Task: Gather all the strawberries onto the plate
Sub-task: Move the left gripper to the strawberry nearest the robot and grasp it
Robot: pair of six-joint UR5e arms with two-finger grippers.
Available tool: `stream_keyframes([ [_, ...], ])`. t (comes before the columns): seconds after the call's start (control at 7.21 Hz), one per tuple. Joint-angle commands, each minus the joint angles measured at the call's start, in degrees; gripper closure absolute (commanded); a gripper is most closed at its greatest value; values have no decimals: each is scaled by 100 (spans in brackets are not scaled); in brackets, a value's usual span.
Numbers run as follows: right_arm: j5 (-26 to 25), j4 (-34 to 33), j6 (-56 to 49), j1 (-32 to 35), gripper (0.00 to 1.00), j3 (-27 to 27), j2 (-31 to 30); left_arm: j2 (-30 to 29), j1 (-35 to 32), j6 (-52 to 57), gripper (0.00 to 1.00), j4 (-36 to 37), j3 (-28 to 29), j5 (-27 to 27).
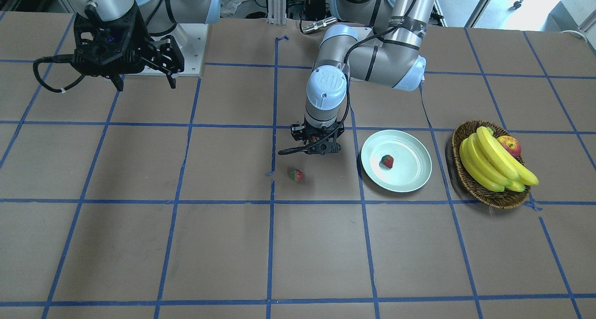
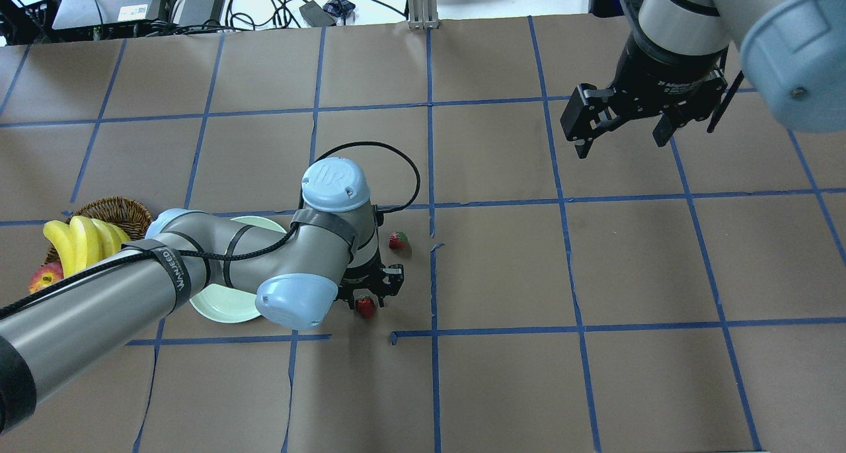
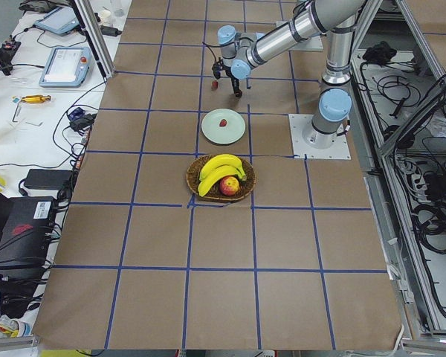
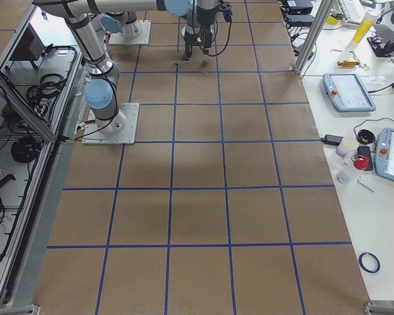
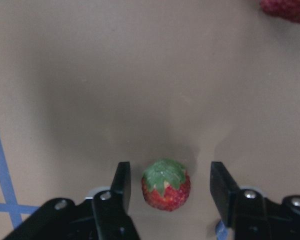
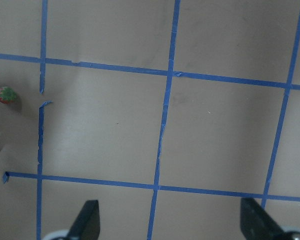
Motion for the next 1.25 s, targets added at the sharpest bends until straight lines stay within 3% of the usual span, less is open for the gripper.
stream_keyframes([
  [0.0,0,0,4,1,0,0,-3,-12,-19,-27,90,-61,-6,-1],
  [0.28,0,0,4,1,0,0,-3,188,86,330,95,-122,186,61],
  [0.55,-9,0,-5,1,0,-9,5,286,924,1417,95,-980,774,429],
  [0.83,0,9,4,1,0,0,5,322,1858,2605,90,-1054,523,518],
  [0.97,0,0,-5,1,0,0,5,322,1966,2661,87,-976,356,535],
  [1.11,9,0,4,10,0,-18,5,261,1941,2575,30,-984,311,518],
])
